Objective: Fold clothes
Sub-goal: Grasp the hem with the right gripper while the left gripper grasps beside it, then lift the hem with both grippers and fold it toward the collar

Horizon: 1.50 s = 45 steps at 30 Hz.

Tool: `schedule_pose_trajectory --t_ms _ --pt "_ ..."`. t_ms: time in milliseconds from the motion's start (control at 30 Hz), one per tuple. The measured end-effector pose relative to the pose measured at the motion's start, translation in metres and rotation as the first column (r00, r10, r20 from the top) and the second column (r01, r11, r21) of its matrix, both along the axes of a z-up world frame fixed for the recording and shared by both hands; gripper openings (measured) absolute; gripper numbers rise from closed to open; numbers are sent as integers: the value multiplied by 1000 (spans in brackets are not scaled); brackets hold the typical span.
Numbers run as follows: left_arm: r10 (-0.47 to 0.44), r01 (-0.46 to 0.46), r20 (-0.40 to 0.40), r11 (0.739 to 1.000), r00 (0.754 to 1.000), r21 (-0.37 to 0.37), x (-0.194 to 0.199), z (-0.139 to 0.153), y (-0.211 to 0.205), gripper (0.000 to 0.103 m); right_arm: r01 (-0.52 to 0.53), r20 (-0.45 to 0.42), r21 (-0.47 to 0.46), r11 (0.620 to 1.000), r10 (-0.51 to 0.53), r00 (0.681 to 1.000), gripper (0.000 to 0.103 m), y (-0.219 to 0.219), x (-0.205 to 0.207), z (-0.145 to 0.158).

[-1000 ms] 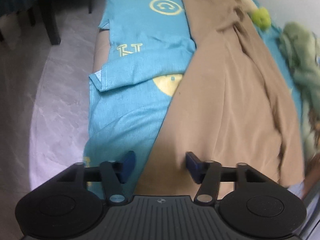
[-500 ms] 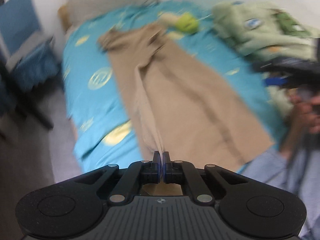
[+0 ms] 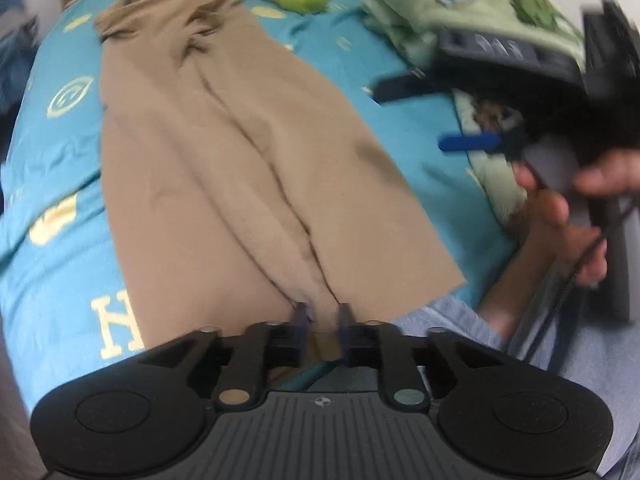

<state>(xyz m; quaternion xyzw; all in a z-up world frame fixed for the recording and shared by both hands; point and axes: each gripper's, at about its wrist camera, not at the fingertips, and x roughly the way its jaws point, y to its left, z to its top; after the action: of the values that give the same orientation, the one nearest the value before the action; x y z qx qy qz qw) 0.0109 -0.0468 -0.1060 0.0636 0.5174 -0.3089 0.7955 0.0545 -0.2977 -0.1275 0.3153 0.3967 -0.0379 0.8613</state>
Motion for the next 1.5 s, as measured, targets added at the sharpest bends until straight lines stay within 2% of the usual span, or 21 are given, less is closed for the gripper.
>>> schedule_pose_trajectory --t_ms 67,100,167,267,333,367,467,600,633,700,800,867,900,933,967,1000,1067,1200,1300,1333,1500 --pt "73 -73 3 996 997 -51 7 3 17 59 -1 -8 15 1000 1 1000 103 0 0 -3" --pt "129 -128 4 989 992 -79 13 4 28 63 -2 -19 20 1000 2 1000 103 0 1 -5" --pt "242 -239 4 963 970 -124 24 5 50 86 6 -55 12 1000 -6 998 103 1 5 -11" --pt "401 -399 -3 911 916 -104 39 -2 75 89 12 -105 18 1000 -10 994 103 2 10 -20" --pt "452 -456 -60 885 890 -91 49 -13 82 89 10 -136 43 999 -4 991 103 3 13 -26" --pt "457 -464 -94 881 885 -90 52 -18 84 89 8 -150 59 998 1 989 103 3 13 -30" --pt "423 -446 -194 890 885 -97 54 -29 85 89 -15 -177 110 994 35 984 103 9 14 -37" --pt "364 -382 -208 923 908 -52 48 -29 71 89 -77 -202 175 982 113 973 103 24 9 -40" --pt "340 -358 -213 932 916 -49 45 -28 67 87 -98 -212 179 979 136 968 103 29 7 -40" --pt "292 -309 -213 950 932 -52 37 -25 60 76 -129 -232 164 978 165 959 100 39 3 -38" --pt "262 -265 -167 964 950 5 25 -23 47 52 -177 -259 126 976 205 944 80 57 -7 -35" --pt "278 -277 -146 960 949 24 20 -20 47 18 -244 -273 69 967 254 928 72 73 -9 -32" --pt "292 -290 -137 956 947 31 18 -18 48 9 -268 -280 35 963 267 922 54 79 -9 -31" --pt "305 -306 -124 952 944 17 16 -12 52 4 -264 -286 11 964 256 923 24 79 -9 -28" --pt "319 -322 -107 947 942 -17 12 -2 60 3 -244 -291 1 970 234 928 15 76 -10 -26" --pt "333 -338 -90 940 939 -51 9 7 68 3 -223 -289 -2 975 213 933 12 72 -11 -24" --pt "368 -373 -59 919 928 -132 0 28 84 2 -178 -214 12 984 176 961 11 61 -17 -9" --pt "456 -438 -21 838 889 -327 -31 79 112 2 -116 -16 92 989 118 993 11 45 -42 40" --pt "500 -453 -9 777 866 -437 -57 110 131 1 -113 88 95 989 105 991 10 38 -70 71" --pt "505 -446 4 766 863 -464 -66 122 133 1 -121 120 89 989 109 987 10 36 -81 80" --pt "498 -379 85 749 863 -543 -119 166 127 1 -153 251 66 986 131 959 10 35 -138 120"
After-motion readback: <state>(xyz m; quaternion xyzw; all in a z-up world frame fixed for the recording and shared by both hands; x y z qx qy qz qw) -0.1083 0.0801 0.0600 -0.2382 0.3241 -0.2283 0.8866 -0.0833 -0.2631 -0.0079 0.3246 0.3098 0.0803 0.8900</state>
